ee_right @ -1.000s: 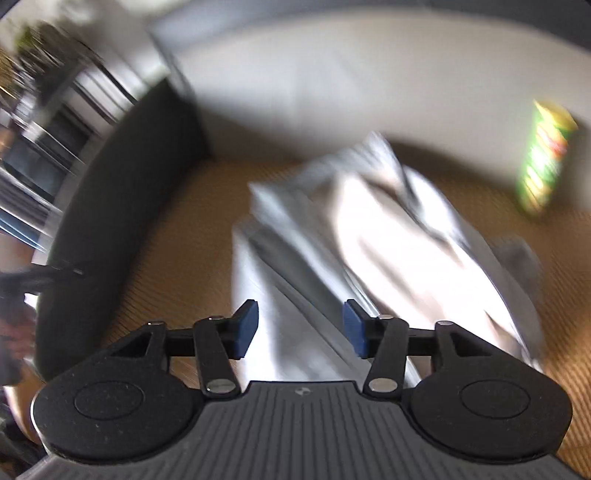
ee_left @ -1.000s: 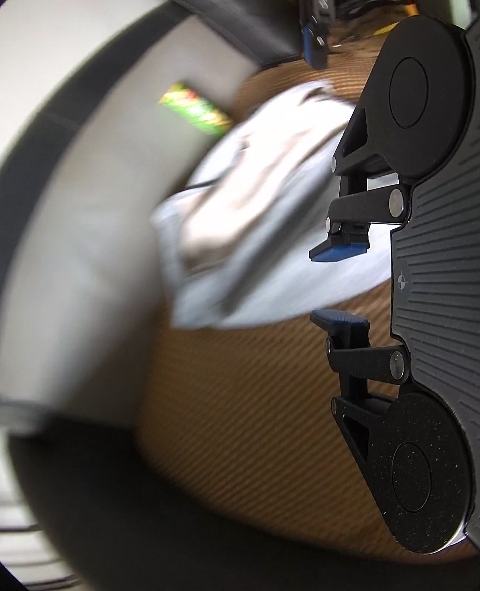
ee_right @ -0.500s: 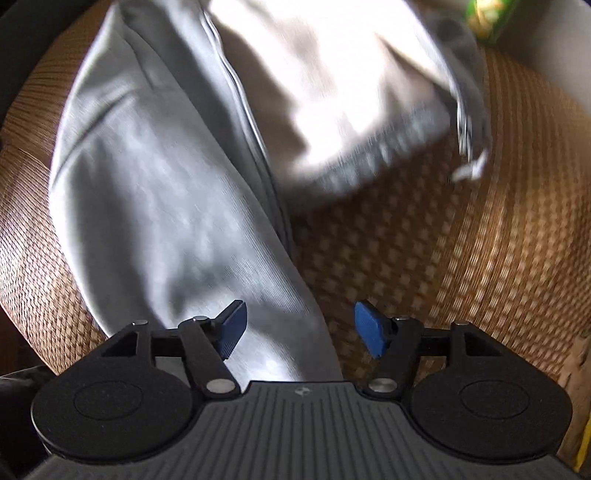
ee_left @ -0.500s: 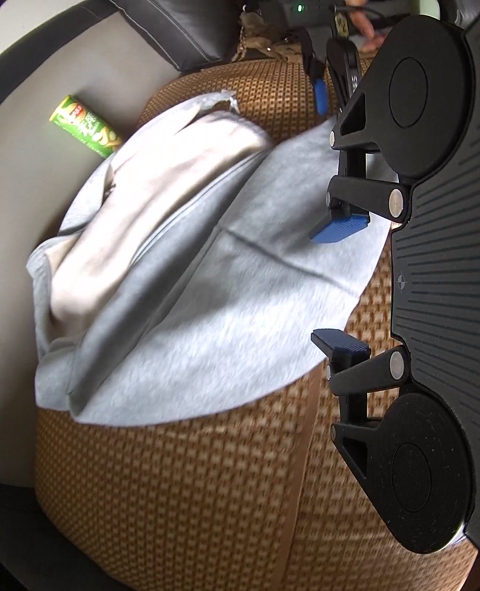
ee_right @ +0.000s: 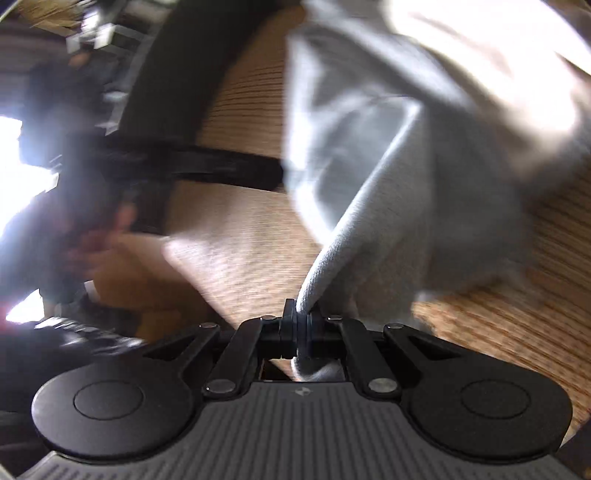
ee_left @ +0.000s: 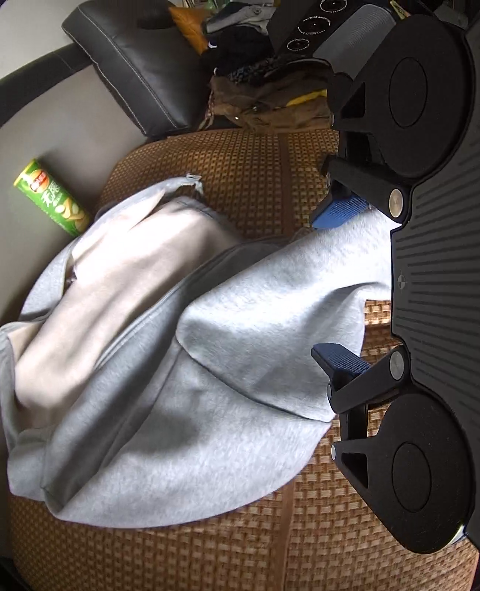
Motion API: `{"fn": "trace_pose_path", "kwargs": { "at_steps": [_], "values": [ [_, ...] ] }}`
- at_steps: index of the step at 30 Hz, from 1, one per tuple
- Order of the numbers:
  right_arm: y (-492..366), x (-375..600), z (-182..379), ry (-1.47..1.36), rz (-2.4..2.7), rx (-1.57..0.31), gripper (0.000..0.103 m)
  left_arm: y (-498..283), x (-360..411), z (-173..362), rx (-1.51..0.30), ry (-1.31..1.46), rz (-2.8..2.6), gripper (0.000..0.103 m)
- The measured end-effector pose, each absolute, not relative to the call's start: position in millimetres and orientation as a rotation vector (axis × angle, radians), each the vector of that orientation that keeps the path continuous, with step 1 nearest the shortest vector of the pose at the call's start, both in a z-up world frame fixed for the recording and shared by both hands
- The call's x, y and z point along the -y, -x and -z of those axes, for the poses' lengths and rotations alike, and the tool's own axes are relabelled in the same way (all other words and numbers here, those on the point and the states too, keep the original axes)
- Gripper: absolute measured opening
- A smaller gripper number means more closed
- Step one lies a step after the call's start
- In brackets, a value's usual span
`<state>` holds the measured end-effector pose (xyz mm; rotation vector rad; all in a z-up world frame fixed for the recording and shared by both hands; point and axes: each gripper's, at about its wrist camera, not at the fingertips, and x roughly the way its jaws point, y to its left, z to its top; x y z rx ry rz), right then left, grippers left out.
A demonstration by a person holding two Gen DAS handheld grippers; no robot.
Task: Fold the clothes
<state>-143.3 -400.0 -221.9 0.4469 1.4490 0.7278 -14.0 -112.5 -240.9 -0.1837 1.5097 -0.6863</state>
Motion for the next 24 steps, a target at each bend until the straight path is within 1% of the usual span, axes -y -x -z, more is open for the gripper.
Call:
{"fn": "trace_pose_path", "kwargs": {
  "at_steps": [7,11,12,13,14,15,18,20,24],
  "values": [
    [136.7,368.2,219.8,-0.449,-0.82,-1.435,0.005,21.1,100.8,250.3,-1.566,0.227,0.7,0.081],
    [130.4,355.5,212.4,-0.432,-0.871,-1.428,0.005,25.6,106.2,254.4,-1.57,0.223,0.722,0.081],
    [128.9,352.7,211.6,-0.435,-0.885,-1.424,0.006,27.3,106.7,255.5,-1.557,0.211,0.735,0.068],
    [127.2,351.4,211.5,-0.441,-0.902,-1.418,0.006,29.0,107.2,256.5,-1.544,0.199,0.749,0.038],
    [125.2,348.0,210.4,-0.44,-0.912,-1.412,0.006,28.9,102.7,255.2,-1.531,0.171,0.728,0.001],
    [123.0,343.0,208.7,-0.433,-0.919,-1.406,0.006,28.6,97.9,253.7,-1.517,0.142,0.705,0.0],
    [114.8,334.4,204.1,-0.386,-0.896,-1.372,0.012,21.1,50.7,231.6,-1.423,0.172,0.556,0.0],
    [112.7,334.4,199.5,-0.385,-0.873,-1.342,0.036,13.6,4.0,211.7,-1.353,0.191,0.418,0.0],
    [98.2,355.2,191.0,-0.454,-0.773,-1.292,0.044,-8.3,-92.1,179.5,-1.234,0.17,0.126,0.0]
  ]
}}
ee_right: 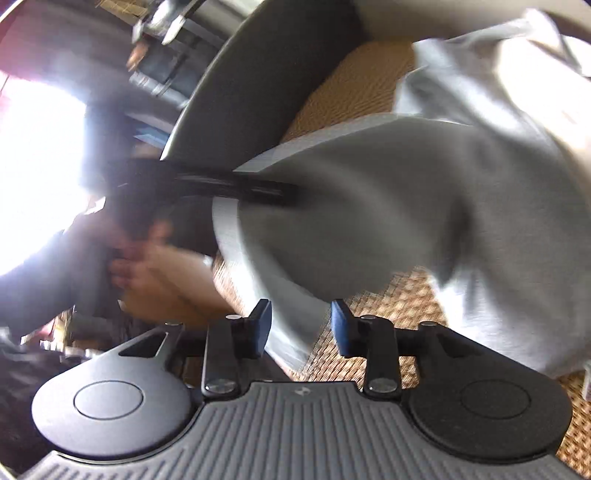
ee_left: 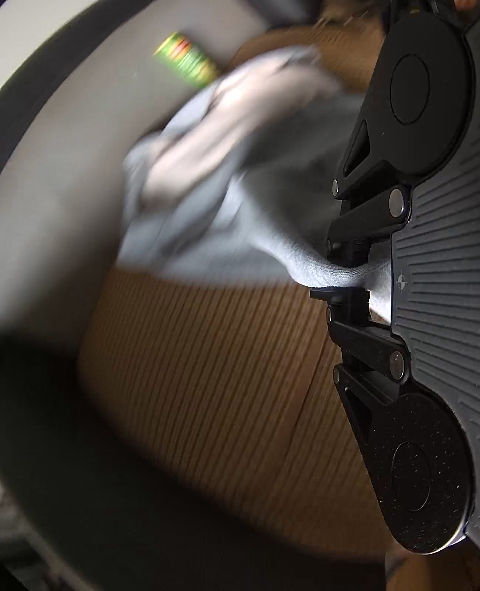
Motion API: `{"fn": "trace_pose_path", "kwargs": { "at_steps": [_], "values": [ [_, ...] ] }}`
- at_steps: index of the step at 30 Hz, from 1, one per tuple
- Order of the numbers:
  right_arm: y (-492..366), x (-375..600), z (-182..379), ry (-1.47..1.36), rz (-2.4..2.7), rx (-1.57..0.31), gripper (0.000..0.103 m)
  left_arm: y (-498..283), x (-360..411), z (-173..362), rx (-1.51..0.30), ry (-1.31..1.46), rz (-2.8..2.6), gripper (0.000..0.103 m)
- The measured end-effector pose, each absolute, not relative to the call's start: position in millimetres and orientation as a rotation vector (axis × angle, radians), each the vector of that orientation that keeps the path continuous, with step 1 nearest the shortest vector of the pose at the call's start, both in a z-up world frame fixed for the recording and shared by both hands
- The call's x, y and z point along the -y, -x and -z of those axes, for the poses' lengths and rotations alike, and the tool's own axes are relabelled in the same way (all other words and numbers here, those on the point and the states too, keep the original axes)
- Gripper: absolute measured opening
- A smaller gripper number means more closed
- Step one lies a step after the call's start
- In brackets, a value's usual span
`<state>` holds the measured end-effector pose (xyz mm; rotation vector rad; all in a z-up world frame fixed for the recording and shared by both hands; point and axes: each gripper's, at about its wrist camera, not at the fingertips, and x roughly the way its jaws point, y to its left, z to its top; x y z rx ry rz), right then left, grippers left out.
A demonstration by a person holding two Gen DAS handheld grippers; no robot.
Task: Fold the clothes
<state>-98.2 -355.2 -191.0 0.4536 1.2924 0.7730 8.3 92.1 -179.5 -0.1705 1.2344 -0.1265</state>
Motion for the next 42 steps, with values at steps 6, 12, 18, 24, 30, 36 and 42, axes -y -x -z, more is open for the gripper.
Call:
{"fn": "trace_pose_path", "kwargs": {
  "at_steps": [6,12,18,24,30,36,42],
  "values": [
    [76.7,406.6,209.9,-0.443,-0.544,-1.307,0.045,-73.7,-199.4,201.2,-1.204,0.141,-0.207,0.006],
    [75.7,463.7,232.6,-0.364,-0.284,-1.347,0.045,-81.8,-186.1,211.7,-1.269,0.11,-0.228,0.049],
    [67.2,493.6,258.0,-0.348,-0.167,-1.369,0.048,-41.0,-132.1,189.3,-1.257,0.221,0.012,0.067],
    [62.5,501.2,294.1,-0.431,-0.086,-1.343,0.059,-1.3,-25.0,263.5,-1.446,0.261,0.257,0.067],
    [58.4,526.3,317.2,-0.565,0.053,-1.284,0.065,14.8,50.2,330.2,-1.561,0.313,0.301,0.069],
    [50.6,543.5,330.2,-0.657,0.09,-1.191,0.065,4.5,63.5,338.0,-1.484,0.455,0.21,0.076],
    [48.0,537.5,318.0,-0.657,0.024,-1.215,0.029,-18.5,53.0,325.4,-1.406,0.572,0.125,0.019]
  ]
}}
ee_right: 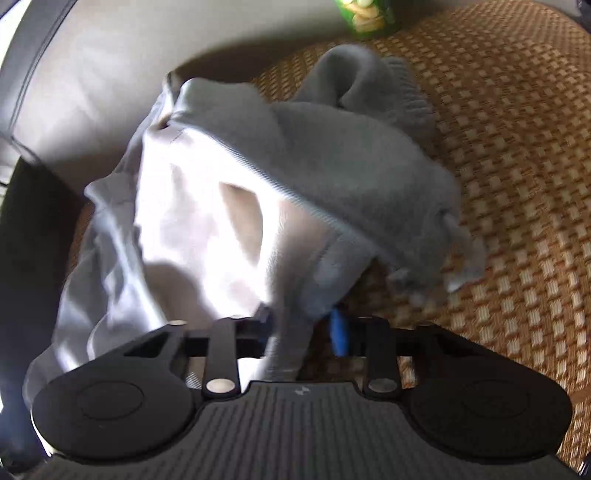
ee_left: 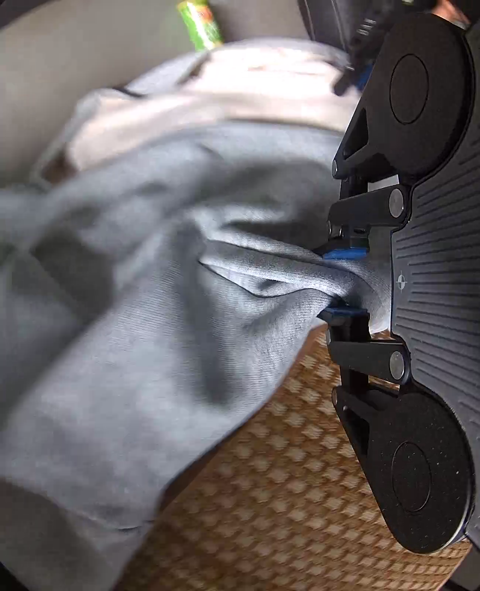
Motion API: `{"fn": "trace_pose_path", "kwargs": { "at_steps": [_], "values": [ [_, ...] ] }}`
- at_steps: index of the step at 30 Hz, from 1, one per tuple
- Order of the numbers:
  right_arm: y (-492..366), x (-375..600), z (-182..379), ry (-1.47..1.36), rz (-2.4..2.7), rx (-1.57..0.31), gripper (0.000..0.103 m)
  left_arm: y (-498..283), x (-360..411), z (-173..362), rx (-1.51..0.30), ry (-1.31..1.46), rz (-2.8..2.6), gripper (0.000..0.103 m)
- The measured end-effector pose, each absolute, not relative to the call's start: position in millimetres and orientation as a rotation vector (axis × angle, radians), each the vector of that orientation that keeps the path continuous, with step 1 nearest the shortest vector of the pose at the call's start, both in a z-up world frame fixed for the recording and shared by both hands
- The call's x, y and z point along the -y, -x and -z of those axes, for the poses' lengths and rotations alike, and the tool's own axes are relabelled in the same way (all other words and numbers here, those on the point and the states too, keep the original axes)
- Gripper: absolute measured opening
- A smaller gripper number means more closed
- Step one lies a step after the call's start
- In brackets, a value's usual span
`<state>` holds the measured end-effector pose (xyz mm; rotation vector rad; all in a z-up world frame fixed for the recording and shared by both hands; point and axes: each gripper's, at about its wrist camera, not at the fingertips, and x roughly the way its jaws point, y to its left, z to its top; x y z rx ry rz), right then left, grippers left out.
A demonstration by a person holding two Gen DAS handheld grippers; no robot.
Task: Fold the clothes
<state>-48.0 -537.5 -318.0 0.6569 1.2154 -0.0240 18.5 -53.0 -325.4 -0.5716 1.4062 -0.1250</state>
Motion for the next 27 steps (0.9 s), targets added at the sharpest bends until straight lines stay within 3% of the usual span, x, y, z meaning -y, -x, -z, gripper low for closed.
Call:
{"fn": "trace_pose_path", "kwargs": {
  "at_steps": [4,8,12,13,16,17,18,21,25,27],
  "values": [
    [61.2,501.2,267.7,-0.616,-0.152,-1.261,0.024,-28.1,18.7,261.7,-1.239,0.573,0.132,0.018],
    [83.5,435.1,222.5,-0.627,-0.358,-1.314,0.023,-37.4,-63.2,201.1,-1.11,0.515,0.049,0.018],
    [98.6,369.3,241.0,-0.652,-0.487,-1.411,0.024,-44.8,-107.9,206.6,-1.141,0.382,-0.086,0.022],
    [99.6,354.3,253.7,-0.632,-0.5,-1.439,0.026,-45.4,-112.5,216.6,-1.176,0.342,-0.111,0.024],
    [97.5,324.7,296.7,-0.532,-0.476,-1.536,0.046,-51.5,-108.1,240.0,-1.318,0.298,-0.089,0.029],
    [96.3,320.9,305.9,-0.475,-0.453,-1.573,0.046,-48.4,-105.3,237.2,-1.314,0.289,-0.077,0.037],
    [96.7,326.2,304.2,-0.433,-0.433,-1.563,0.046,-44.9,-102.5,233.7,-1.307,0.279,-0.066,0.044],
    [101.6,364.0,273.2,-0.344,-0.379,-1.424,0.047,-41.2,-91.2,226.5,-1.285,0.28,-0.017,0.047],
    [107.7,438.7,239.8,-0.132,-0.132,-1.235,0.061,-38.1,-61.4,220.7,-1.262,0.286,0.075,0.056],
    [110.3,476.8,240.6,0.043,-0.018,-1.19,0.062,-35.0,-44.0,213.7,-1.242,0.276,0.094,0.057]
  ]
}}
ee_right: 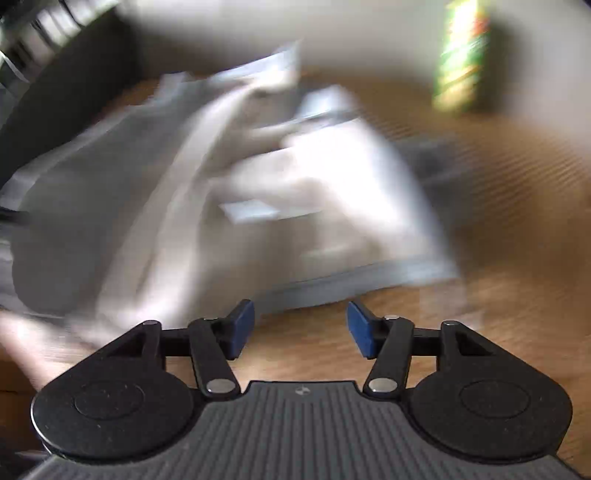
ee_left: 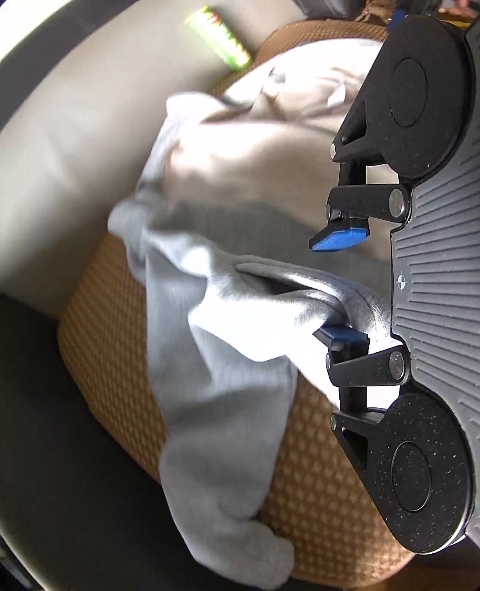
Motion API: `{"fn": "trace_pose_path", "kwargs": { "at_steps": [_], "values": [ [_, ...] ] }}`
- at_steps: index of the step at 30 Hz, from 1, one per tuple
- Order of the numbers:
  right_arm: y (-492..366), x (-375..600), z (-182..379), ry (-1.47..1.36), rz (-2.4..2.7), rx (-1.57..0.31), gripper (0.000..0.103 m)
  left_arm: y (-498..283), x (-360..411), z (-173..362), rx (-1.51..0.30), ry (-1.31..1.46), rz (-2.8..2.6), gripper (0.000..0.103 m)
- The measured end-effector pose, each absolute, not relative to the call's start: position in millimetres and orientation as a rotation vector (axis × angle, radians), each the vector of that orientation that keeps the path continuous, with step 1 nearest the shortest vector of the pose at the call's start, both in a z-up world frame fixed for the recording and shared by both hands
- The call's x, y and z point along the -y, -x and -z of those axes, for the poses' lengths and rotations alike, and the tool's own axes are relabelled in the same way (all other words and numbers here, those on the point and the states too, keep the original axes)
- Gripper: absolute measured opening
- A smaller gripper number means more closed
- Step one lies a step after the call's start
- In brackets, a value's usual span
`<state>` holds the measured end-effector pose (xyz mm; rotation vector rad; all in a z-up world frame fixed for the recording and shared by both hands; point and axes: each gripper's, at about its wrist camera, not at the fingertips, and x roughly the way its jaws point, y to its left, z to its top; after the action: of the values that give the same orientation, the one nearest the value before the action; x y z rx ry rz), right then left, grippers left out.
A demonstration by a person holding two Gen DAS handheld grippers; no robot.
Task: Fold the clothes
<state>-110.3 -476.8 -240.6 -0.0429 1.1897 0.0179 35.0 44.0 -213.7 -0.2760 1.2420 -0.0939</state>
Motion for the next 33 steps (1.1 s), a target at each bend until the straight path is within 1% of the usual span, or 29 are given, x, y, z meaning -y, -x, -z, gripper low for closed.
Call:
{"fn": "trace_pose_path", "kwargs": {
  "at_steps": [2,7,8,9,10,12,15,17,19,20,21,22,28,32,33],
  "values": [
    [109.3,508.8,254.6,0.155,0.04,-1.198,0.062,-31.7,-31.6,214.4,-1.235,0.278,0.086,0.058],
    [107.1,529.2,295.9,0.208,0.047,-1.239,0.061,-30.4,-11.3,210.8,-1.25,0.236,0.082,0.059],
    [104.1,530.6,298.6,0.185,0.039,-1.247,0.052,-30.1,-9.7,208.1,-1.248,0.239,0.081,0.059],
    [98.8,532.9,300.2,0.143,0.025,-1.262,0.038,-29.7,-8.0,205.3,-1.246,0.242,0.08,0.059],
    [93.9,536.2,298.2,0.084,0.015,-1.286,0.017,-29.2,-7.4,199.8,-1.24,0.249,0.083,0.06],
    [91.6,537.2,279.2,-0.053,-0.021,-1.284,0.013,-31.3,-8.9,190.4,-1.235,0.268,0.087,0.062],
    [97.2,516.4,236.3,-0.185,-0.188,-1.241,0.012,-38.7,-7.7,176.2,-1.233,0.279,0.159,0.066],
    [100.1,488.8,214.9,-0.213,-0.332,-1.232,0.012,-45.0,-2.5,166.4,-1.24,0.317,0.257,0.07],
    [104.1,453.8,200.8,-0.176,-0.47,-1.228,0.013,-52.2,8.2,162.0,-1.275,0.402,0.388,0.076],
    [105.5,437.8,199.5,-0.159,-0.516,-1.233,0.013,-56.3,15.2,161.5,-1.3,0.447,0.464,0.082],
    [106.5,423.7,200.3,-0.152,-0.551,-1.238,0.013,-61.3,25.1,166.9,-1.336,0.48,0.526,0.085],
    [107.4,409.6,201.1,-0.144,-0.586,-1.243,0.013,-66.4,35.3,172.7,-1.372,0.512,0.587,0.085],
    [114.0,359.2,203.1,-0.107,-0.687,-1.261,0.013,-87.8,93.9,197.4,-1.453,0.322,0.654,0.085],
    [119.1,344.6,202.5,-0.08,-0.71,-1.254,0.013,-85.8,113.3,201.3,-1.46,0.246,0.675,0.086],
    [119.9,340.5,203.1,-0.079,-0.713,-1.251,0.013,-85.7,117.3,202.7,-1.455,0.229,0.663,0.082]
  ]
}}
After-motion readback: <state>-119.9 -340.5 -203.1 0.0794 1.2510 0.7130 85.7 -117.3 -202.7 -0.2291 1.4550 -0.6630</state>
